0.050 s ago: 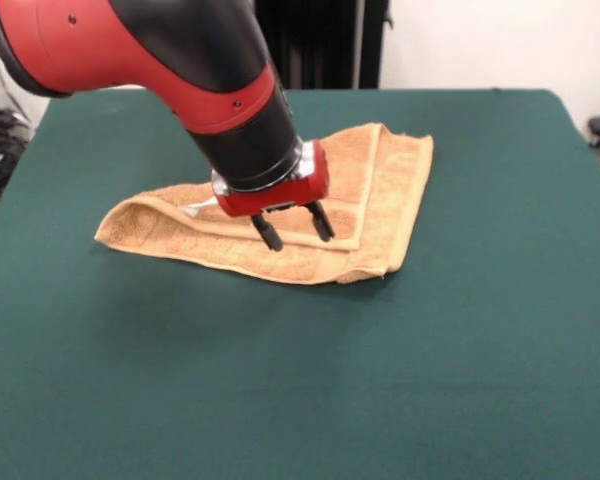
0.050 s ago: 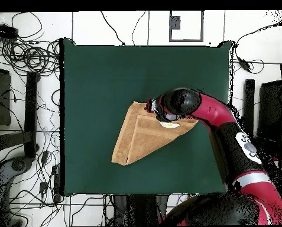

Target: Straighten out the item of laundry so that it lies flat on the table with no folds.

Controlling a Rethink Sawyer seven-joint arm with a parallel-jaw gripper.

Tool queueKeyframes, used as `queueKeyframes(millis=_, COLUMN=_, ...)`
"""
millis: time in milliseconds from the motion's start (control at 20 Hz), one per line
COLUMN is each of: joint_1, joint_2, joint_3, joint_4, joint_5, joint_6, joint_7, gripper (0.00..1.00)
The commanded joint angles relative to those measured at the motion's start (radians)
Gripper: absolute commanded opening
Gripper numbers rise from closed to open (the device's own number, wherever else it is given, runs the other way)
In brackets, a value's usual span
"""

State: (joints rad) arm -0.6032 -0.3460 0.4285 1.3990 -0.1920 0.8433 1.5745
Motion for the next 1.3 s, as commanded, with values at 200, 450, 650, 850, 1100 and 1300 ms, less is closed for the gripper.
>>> queueKeyframes(millis=200, joint_1=0.053, joint_2=0.127, joint_3=0.067, joint_4=-0.015, joint_5=0.007, joint_6=-0.032, joint_7=-0.005, gripper=1.00)
queueKeyframes(millis=450, joint_1=0.074, joint_2=0.153, joint_3=0.059, joint_4=-0.083, joint_5=0.013, joint_6=0.024, joint_7=-0.002, gripper=1.00)
queueKeyframes(millis=650, joint_1=0.085, joint_2=0.159, joint_3=0.059, joint_4=-0.105, joint_5=0.030, joint_6=0.074, joint_7=0.007, gripper=1.00)
queueKeyframes(millis=850, joint_1=0.102, joint_2=0.190, joint_3=0.062, joint_4=-0.169, joint_5=0.040, joint_6=0.123, joint_7=0.008, gripper=1.00)
queueKeyframes(millis=1100, joint_1=0.117, joint_2=0.223, joint_3=0.066, joint_4=-0.238, joint_5=0.056, joint_6=0.208, joint_7=0.014, gripper=1.00)
queueKeyframes(millis=1300, joint_1=0.122, joint_2=0.223, joint_3=0.071, joint_4=-0.263, joint_5=0.065, joint_6=0.259, joint_7=0.023, gripper=1.00)
